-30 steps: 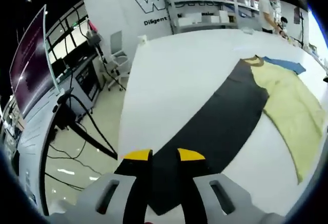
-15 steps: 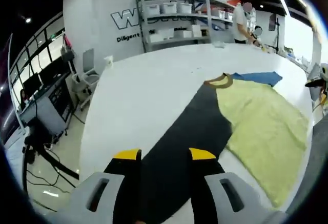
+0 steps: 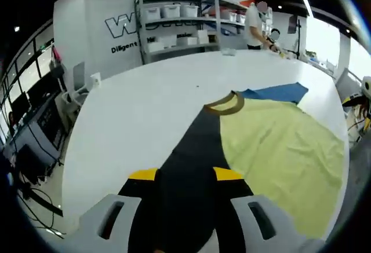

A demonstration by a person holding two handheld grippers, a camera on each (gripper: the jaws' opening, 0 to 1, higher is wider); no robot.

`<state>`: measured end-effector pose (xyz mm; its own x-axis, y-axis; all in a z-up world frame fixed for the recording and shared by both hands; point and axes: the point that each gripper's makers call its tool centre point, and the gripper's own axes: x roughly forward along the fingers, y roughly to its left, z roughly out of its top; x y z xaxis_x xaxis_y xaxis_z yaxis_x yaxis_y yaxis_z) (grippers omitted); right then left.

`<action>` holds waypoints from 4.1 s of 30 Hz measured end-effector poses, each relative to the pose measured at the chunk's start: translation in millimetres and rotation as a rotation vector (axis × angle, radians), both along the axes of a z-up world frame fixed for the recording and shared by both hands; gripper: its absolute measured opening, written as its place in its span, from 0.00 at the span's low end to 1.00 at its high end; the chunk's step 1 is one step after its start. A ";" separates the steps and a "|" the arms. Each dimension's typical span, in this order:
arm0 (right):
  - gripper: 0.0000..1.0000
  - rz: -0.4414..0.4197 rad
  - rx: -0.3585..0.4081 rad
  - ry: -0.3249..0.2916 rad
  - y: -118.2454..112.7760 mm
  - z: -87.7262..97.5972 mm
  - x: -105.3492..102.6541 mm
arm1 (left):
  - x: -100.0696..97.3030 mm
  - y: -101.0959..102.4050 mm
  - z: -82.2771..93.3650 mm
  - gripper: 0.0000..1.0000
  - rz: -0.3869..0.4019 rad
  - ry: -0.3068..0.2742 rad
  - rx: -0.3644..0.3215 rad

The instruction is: Fold the garment on the visible template until the final outline fits inside the template.

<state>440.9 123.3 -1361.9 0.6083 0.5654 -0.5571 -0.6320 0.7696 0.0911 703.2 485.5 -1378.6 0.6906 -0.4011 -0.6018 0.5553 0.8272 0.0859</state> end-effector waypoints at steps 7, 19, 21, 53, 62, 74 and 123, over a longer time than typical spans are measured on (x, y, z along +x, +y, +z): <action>0.82 -0.005 -0.003 0.012 1.3 -2.0 -3.0 | 18.5 -14.6 -11.6 0.31 -0.031 0.001 0.046; 0.82 -0.018 -0.004 0.028 1.9 -8.2 -4.2 | 45.5 -9.4 -33.8 0.25 -0.038 0.032 0.128; 0.83 -0.010 -0.011 0.026 4.4 -10.3 -5.2 | 48.9 -8.3 -37.5 0.25 -0.043 0.038 0.138; 0.83 -0.028 -0.017 0.042 6.2 -11.3 -3.5 | 83.1 -18.5 -55.9 0.00 -0.198 0.073 0.236; 0.83 -0.027 -0.018 0.051 7.9 -12.2 -2.3 | 98.8 -18.8 -55.2 0.00 -0.221 0.047 0.286; 0.83 -0.032 -0.021 0.059 4.9 -13.2 -0.5 | 110.1 -20.2 -53.5 0.01 -0.252 0.006 0.326; 0.82 0.070 0.024 0.031 38.9 -10.1 16.5 | 4.2 150.2 -50.6 0.23 0.128 0.124 0.227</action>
<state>457.5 162.2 -1372.0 0.5493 0.6198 -0.5605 -0.6811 0.7206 0.1294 707.5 635.7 -1429.1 0.6427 -0.1606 -0.7491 0.4653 0.8587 0.2150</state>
